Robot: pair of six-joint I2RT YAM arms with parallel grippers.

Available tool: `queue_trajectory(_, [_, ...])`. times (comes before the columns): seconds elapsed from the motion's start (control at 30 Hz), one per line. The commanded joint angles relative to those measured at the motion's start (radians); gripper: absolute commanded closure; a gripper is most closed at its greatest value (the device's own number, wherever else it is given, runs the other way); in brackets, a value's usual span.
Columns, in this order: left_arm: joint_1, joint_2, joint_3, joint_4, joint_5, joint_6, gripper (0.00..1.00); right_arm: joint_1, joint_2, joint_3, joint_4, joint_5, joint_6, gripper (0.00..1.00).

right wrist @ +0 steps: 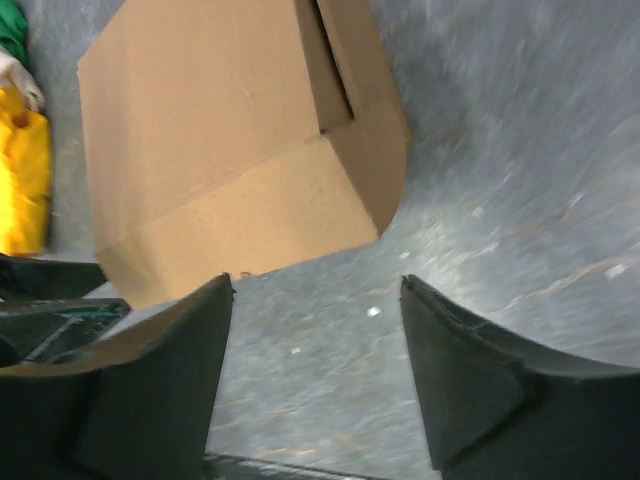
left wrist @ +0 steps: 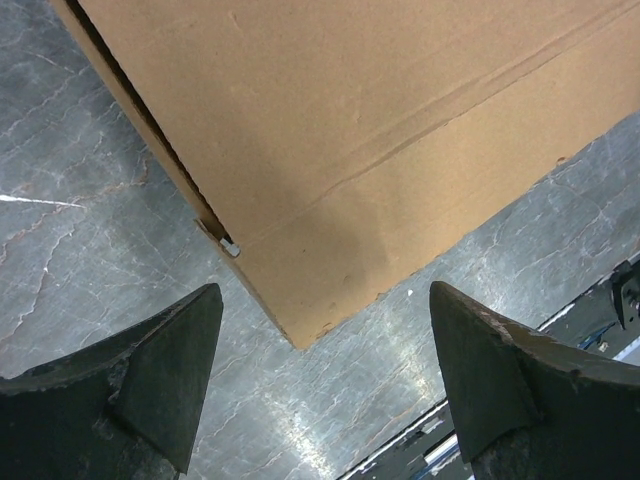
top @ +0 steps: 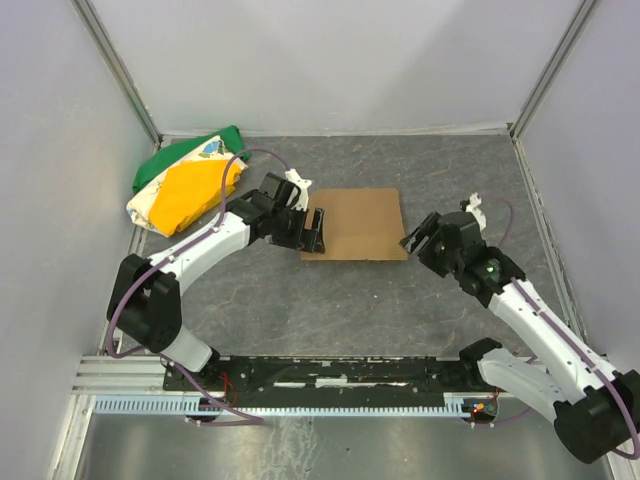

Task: Fold the paper box

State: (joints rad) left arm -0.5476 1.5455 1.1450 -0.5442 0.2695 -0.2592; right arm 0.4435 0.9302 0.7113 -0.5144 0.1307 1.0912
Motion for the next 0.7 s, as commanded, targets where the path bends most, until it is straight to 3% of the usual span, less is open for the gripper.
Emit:
queue_trajectory(0.0, [-0.005, -0.028, -0.017, 0.013, 0.028, 0.043, 0.1, 0.0, 0.021, 0.123, -0.118, 0.147, -0.344, 0.12])
queue_trajectory(0.07, [-0.006, -0.026, -0.026, 0.021, 0.031, 0.042, 0.1, 0.001, 0.083, 0.135, -0.095, 0.125, -0.416, 0.01])
queue_trajectory(0.2, [-0.005, -0.028, -0.026, 0.033, 0.044, 0.04, 0.1, 0.002, 0.236, 0.163, -0.032, -0.032, -0.516, 0.01])
queue_trajectory(0.33, [-0.005, -0.029, -0.018, 0.055, 0.045, 0.034, 0.09, 0.001, 0.344, 0.182, 0.013, -0.006, -0.577, 0.01])
queue_trajectory(0.67, [-0.003, -0.022, -0.011, 0.132, 0.053, -0.024, 0.09, 0.0, 0.352, 0.215, 0.036, -0.041, -0.58, 0.0])
